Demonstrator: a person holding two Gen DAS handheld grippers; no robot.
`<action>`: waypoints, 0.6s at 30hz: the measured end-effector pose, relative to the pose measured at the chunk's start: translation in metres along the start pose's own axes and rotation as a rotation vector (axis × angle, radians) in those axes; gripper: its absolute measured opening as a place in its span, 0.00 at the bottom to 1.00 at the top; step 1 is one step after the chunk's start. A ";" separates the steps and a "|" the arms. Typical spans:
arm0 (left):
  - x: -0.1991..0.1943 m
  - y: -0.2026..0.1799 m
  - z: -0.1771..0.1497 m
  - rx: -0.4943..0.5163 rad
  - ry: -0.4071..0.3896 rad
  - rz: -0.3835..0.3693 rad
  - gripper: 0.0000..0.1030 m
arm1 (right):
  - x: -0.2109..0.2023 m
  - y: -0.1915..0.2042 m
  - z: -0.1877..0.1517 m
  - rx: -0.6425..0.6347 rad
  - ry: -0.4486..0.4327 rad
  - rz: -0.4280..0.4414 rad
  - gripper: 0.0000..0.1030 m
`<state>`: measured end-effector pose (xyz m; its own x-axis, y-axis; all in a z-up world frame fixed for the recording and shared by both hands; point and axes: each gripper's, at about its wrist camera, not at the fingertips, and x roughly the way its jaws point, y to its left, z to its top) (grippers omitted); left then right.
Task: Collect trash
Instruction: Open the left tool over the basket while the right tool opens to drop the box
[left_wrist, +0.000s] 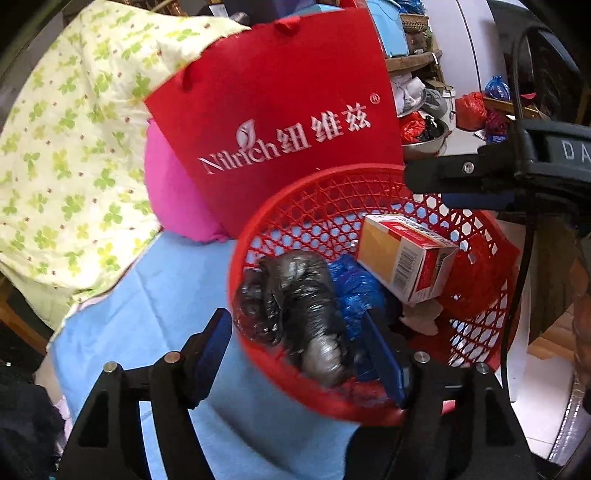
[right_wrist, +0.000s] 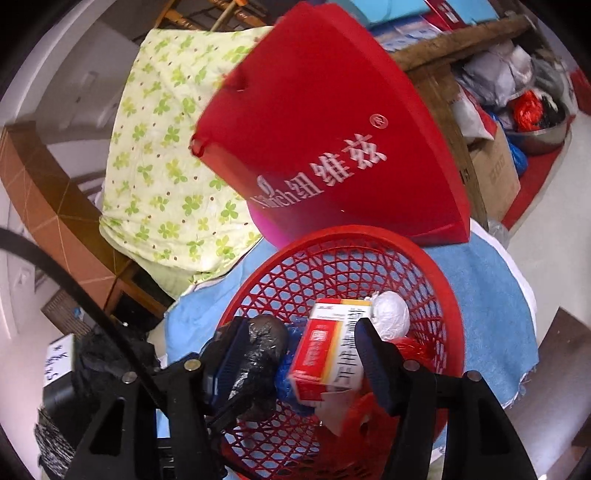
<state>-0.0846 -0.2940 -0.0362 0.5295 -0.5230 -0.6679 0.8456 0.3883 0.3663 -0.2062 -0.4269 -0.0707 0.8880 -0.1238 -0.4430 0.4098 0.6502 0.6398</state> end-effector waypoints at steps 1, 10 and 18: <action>-0.003 0.003 -0.001 -0.003 -0.003 0.009 0.71 | -0.002 0.005 0.000 -0.013 -0.003 -0.001 0.62; -0.058 0.068 -0.028 -0.159 -0.041 0.144 0.80 | -0.013 0.078 -0.008 -0.191 -0.029 -0.011 0.62; -0.107 0.122 -0.056 -0.311 -0.087 0.279 0.91 | -0.010 0.161 -0.032 -0.405 -0.032 0.020 0.65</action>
<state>-0.0418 -0.1482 0.0439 0.7503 -0.4224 -0.5086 0.6154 0.7274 0.3037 -0.1560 -0.2975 0.0168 0.9037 -0.1274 -0.4087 0.2825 0.8948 0.3457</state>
